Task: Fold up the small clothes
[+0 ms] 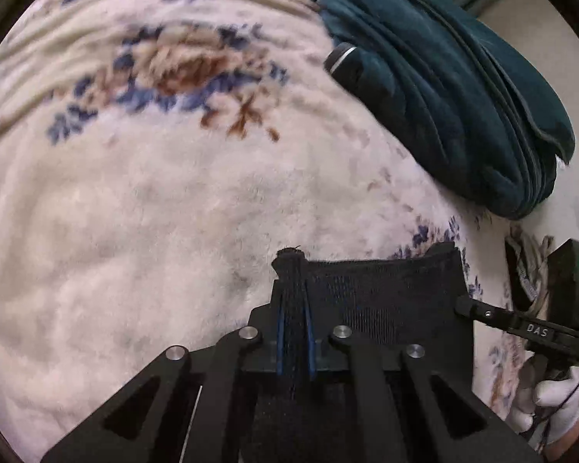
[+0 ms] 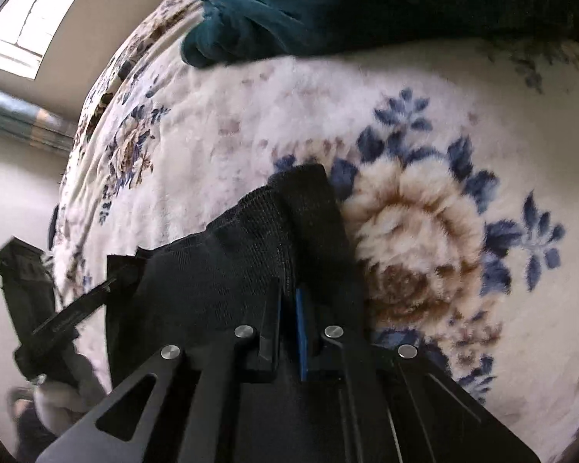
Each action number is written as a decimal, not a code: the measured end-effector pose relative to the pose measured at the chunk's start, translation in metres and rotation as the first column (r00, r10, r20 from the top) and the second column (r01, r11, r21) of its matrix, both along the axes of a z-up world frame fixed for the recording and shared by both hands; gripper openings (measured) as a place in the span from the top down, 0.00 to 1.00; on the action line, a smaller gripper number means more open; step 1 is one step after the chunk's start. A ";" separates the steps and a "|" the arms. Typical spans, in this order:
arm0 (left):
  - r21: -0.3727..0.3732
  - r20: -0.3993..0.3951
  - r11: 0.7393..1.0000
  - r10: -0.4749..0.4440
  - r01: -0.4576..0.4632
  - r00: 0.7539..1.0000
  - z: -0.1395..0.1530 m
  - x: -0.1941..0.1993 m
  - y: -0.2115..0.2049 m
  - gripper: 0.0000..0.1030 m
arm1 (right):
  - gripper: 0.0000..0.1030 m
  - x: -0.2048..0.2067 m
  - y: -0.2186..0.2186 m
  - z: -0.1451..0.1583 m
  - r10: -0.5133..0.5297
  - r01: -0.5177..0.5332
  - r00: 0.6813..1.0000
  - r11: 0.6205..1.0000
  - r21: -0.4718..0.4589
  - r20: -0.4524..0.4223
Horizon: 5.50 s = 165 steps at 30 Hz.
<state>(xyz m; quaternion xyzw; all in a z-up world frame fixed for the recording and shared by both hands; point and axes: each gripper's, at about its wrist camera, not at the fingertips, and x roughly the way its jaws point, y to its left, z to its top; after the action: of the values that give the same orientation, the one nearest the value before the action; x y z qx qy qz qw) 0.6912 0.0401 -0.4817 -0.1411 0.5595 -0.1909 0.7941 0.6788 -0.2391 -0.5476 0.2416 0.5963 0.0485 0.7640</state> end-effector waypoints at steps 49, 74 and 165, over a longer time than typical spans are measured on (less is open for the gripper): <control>-0.267 -0.446 0.520 0.679 -0.811 0.583 -0.049 -0.264 -0.026 0.06 | 0.00 -0.080 -0.049 -0.042 0.122 -0.068 0.967 0.969 0.236 -0.222; -0.283 -0.311 0.787 0.466 -0.549 0.828 -0.006 -0.215 0.072 0.72 | 0.82 -0.128 0.009 -0.039 -0.077 0.127 0.987 0.908 0.400 -0.138; -0.245 -0.120 0.939 0.215 -0.239 0.969 0.024 -0.172 0.093 0.75 | 0.82 -0.065 0.080 -0.069 0.275 -0.201 0.956 0.871 0.448 -0.105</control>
<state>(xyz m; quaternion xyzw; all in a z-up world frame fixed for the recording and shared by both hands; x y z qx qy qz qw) 0.5190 0.1333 -0.4581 -0.3155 0.5457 -0.1624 0.7592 0.6133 -0.1594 -0.6165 0.3328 0.6569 0.2535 0.6272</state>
